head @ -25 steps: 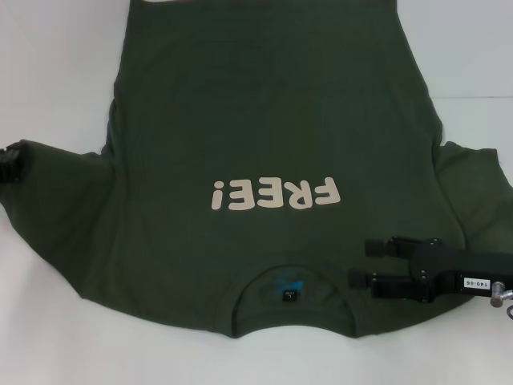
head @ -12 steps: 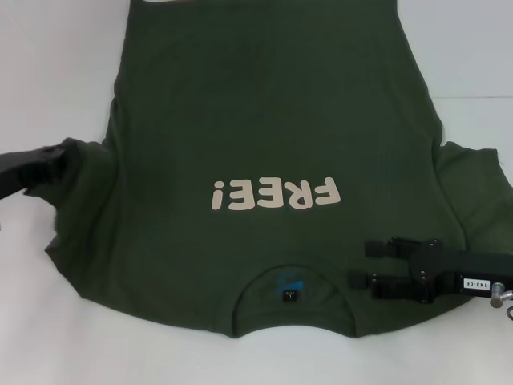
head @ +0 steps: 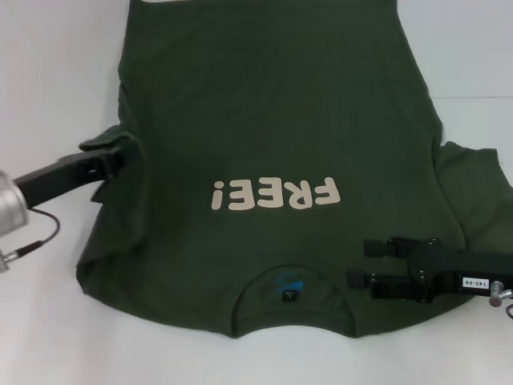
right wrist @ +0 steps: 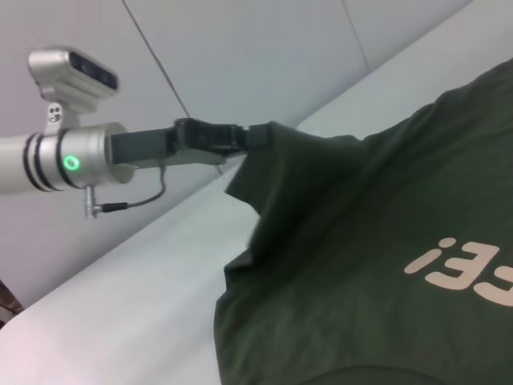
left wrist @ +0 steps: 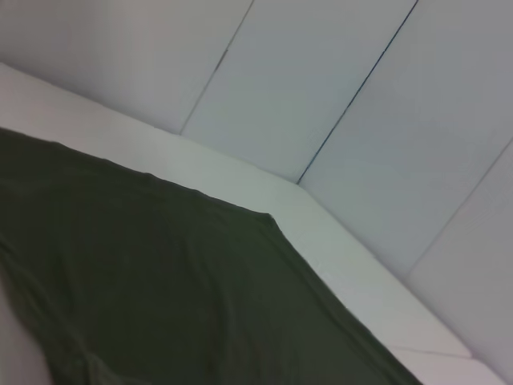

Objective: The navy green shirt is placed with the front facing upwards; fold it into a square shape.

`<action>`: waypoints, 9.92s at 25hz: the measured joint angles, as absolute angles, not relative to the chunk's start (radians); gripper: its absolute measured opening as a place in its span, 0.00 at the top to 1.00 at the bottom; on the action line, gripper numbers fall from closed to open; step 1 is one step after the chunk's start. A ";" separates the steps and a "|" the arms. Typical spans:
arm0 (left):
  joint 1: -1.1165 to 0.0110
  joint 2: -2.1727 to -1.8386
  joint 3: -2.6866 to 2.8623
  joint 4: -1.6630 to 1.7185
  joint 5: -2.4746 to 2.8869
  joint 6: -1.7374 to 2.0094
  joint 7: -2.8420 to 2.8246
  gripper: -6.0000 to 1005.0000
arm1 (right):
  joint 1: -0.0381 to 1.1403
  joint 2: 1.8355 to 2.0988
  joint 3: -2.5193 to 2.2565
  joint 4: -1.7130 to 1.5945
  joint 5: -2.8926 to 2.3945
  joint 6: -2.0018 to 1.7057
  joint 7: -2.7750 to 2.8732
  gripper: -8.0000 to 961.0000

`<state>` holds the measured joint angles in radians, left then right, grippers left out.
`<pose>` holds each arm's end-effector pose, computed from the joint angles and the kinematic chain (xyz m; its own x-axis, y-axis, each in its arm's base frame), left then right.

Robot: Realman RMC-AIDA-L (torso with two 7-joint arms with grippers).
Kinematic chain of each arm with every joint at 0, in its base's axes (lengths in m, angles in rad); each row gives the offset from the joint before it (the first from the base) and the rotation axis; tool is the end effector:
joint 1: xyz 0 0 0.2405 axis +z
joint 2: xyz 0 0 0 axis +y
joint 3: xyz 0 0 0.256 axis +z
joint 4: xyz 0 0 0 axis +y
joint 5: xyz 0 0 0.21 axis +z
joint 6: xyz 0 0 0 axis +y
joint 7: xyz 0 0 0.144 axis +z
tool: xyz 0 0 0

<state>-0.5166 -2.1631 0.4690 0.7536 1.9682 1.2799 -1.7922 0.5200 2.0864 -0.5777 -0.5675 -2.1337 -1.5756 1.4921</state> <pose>-0.2872 0.3628 0.0256 0.3848 0.5343 0.7527 0.8843 -0.4472 -0.1346 0.2827 0.3095 -0.0162 0.6796 -0.5450 -0.4911 -0.6302 -0.7764 -0.0104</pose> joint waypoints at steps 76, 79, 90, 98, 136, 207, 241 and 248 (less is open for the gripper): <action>-0.549 -2.170 0.895 0.540 1.918 1.441 -1.232 0.07 | 0.459 1.990 -0.451 -0.688 -2.202 -1.106 2.163 0.07; -0.549 -2.170 0.895 0.540 1.916 1.440 -1.233 0.07 | 0.469 2.003 -0.452 -0.687 -2.203 -1.070 2.146 0.07; -0.550 -2.171 0.895 0.538 1.905 1.431 -1.236 0.07 | 0.495 2.017 -0.500 -0.636 -2.206 -0.961 2.127 0.10; -0.548 -2.171 0.894 0.538 1.905 1.429 -1.236 0.07 | 0.518 2.019 -0.503 -0.606 -2.203 -0.947 2.115 0.11; -0.537 -2.170 0.850 0.525 1.902 1.413 -1.271 0.09 | 0.520 1.980 -0.489 -0.596 -2.094 -0.913 2.041 0.99; -0.531 -2.164 0.811 0.499 1.860 1.420 -1.311 0.12 | 0.598 2.039 -0.724 -0.672 -1.920 -1.177 1.901 0.10; -0.304 -2.153 0.506 0.766 2.057 1.245 -1.723 0.14 | 0.542 2.080 -0.735 -0.607 -1.844 -1.318 1.806 0.05; -0.307 -2.152 0.511 0.770 2.097 1.287 -1.725 0.14 | 0.543 2.076 -0.729 -0.607 -1.840 -1.315 1.808 0.05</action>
